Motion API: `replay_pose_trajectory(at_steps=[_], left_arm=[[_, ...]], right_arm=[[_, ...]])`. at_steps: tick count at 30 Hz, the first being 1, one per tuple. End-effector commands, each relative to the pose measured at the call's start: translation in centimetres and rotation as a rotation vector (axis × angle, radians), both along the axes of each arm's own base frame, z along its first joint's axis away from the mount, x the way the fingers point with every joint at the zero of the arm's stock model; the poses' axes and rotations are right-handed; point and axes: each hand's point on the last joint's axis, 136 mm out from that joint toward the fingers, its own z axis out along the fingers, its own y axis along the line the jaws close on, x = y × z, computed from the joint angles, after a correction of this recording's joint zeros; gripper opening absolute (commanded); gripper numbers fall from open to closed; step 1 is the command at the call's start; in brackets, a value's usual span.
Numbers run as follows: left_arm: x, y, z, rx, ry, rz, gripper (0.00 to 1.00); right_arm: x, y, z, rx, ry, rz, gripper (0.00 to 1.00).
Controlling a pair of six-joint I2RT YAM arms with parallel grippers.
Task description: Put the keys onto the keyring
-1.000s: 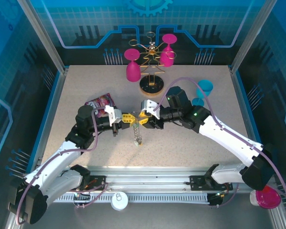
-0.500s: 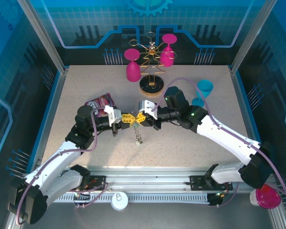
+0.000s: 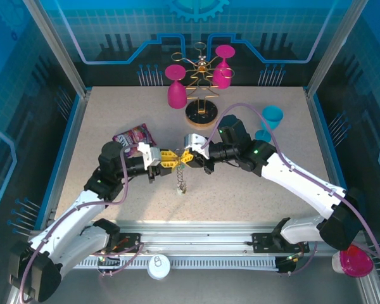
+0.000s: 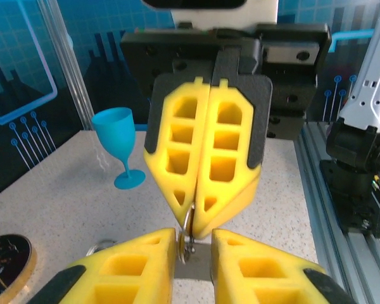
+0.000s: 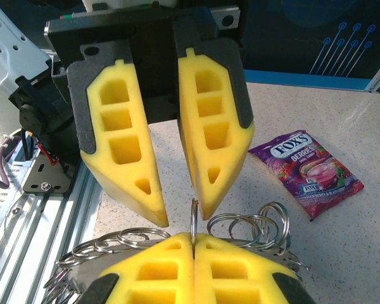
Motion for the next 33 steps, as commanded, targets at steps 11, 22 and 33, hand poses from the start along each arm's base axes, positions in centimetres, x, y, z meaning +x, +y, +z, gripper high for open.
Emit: replay_pose_trajectory(at_steps=[11, 22, 33], left_arm=[[0.0, -0.2, 0.1, 0.032, -0.002, -0.015, 0.24], [0.1, -0.4, 0.4, 0.02, 0.002, -0.028, 0.21], [-0.2, -0.5, 0.8, 0.018, -0.016, -0.044, 0.06]], right_arm=[[-0.9, 1.0, 1.9, 0.038, -0.014, 0.066, 0.0], [-1.3, 1.5, 1.4, 0.013, 0.003, 0.096, 0.0], [-2.1, 1.7, 0.1, -0.058, 0.052, 0.141, 0.0]])
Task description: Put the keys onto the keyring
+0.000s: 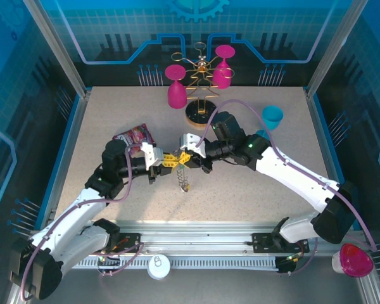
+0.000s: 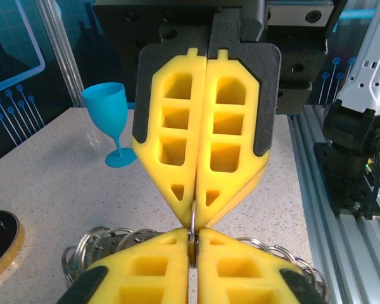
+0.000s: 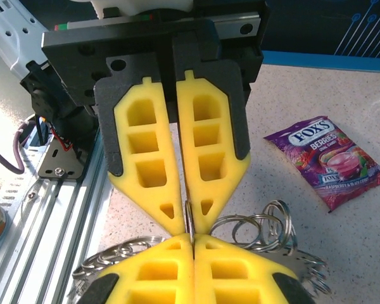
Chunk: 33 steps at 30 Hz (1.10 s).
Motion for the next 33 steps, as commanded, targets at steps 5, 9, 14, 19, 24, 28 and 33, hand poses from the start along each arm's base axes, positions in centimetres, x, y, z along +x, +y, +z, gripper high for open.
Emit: replay_pose_trajectory(at_steps=[5, 9, 14, 19, 24, 28, 33], left_arm=[[-0.1, -0.2, 2.2, -0.021, -0.088, -0.021, 0.0], [0.4, 0.2, 1.9, -0.003, -0.108, 0.032, 0.0], [0.4, 0.7, 1.0, 0.041, -0.114, 0.065, 0.0], [0.2, 0.8, 0.5, 0.05, -0.103, 0.063, 0.0], [0.2, 0.8, 0.6, 0.05, -0.1, 0.059, 0.0], [0.2, 0.8, 0.6, 0.052, -0.096, 0.055, 0.0], [0.2, 0.7, 0.6, 0.054, -0.095, 0.057, 0.0]], right_arm=[[-2.3, 1.1, 1.0, 0.015, 0.028, 0.105, 0.0], [-1.2, 0.5, 0.9, 0.004, -0.003, 0.035, 0.09], [1.6, -1.9, 3.1, 0.129, -0.053, -0.153, 0.41], [0.8, -2.5, 2.0, 0.057, -0.061, -0.13, 0.38], [0.2, -0.7, 1.1, 0.016, -0.067, -0.074, 0.33], [0.4, 0.4, 1.1, 0.017, -0.069, -0.052, 0.29], [0.4, 1.0, 0.8, 0.006, -0.067, -0.034, 0.19]])
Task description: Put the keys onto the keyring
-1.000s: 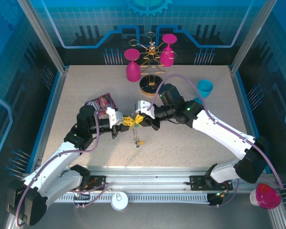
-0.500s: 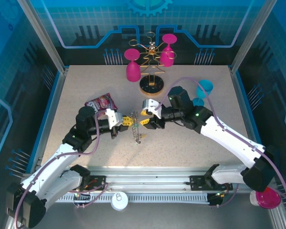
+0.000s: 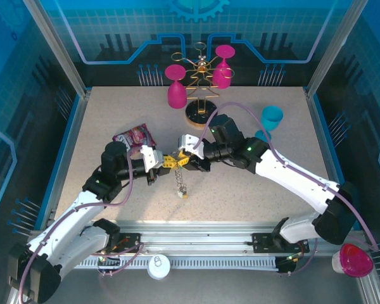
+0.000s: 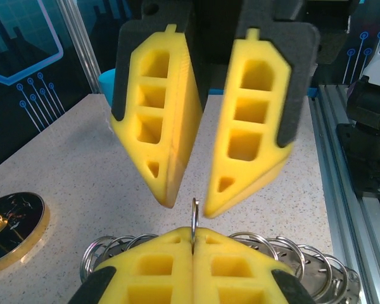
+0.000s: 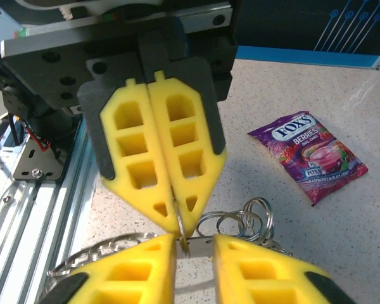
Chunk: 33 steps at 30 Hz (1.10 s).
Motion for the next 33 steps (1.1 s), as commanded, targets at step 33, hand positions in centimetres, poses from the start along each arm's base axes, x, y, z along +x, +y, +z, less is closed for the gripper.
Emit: replay_pose_trajectory(at_steps=[33], left_arm=[[0.9, -0.3, 1.8, -0.022, -0.065, 0.006, 0.0]], right_arm=[[-2.7, 2.6, 1.0, -0.005, 0.011, 0.144, 0.0]])
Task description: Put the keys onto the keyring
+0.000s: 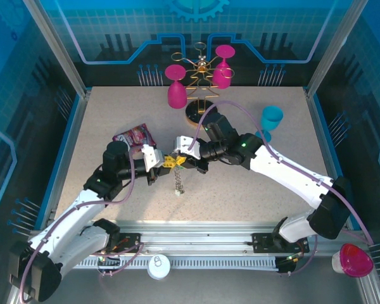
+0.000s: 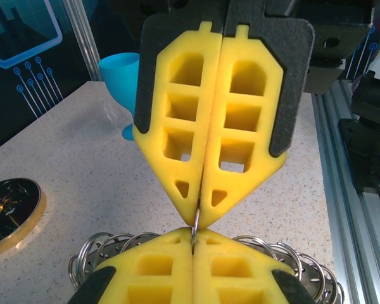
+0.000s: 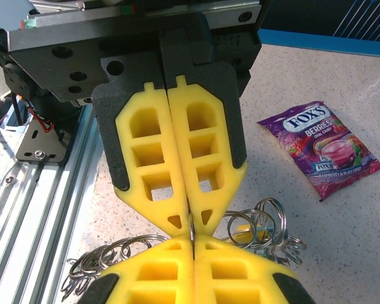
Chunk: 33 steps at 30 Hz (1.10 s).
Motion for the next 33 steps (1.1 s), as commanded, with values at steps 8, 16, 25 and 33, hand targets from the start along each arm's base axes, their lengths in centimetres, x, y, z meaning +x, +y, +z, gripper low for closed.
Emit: replay_pose_trajectory(at_steps=[8, 16, 25, 33], left_arm=[[0.8, 1.2, 1.5, 0.034, -0.108, 0.102, 0.0], [1.7, 4.5, 0.0, 0.13, -0.074, 0.322, 0.0], [3.4, 9.0, -0.3, 0.19, -0.05, 0.609, 0.0], [4.4, 11.0, 0.2, 0.174, -0.071, 0.743, 0.0]], right_arm=[[5.6, -2.9, 4.3, 0.213, -0.044, -0.364, 0.49], [11.5, -7.6, -4.5, -0.004, 0.259, -0.98, 0.43], [10.7, -0.8, -13.7, -0.194, 0.682, -1.111, 0.36], [10.5, 0.6, -19.0, -0.242, 0.902, -1.305, 0.34]])
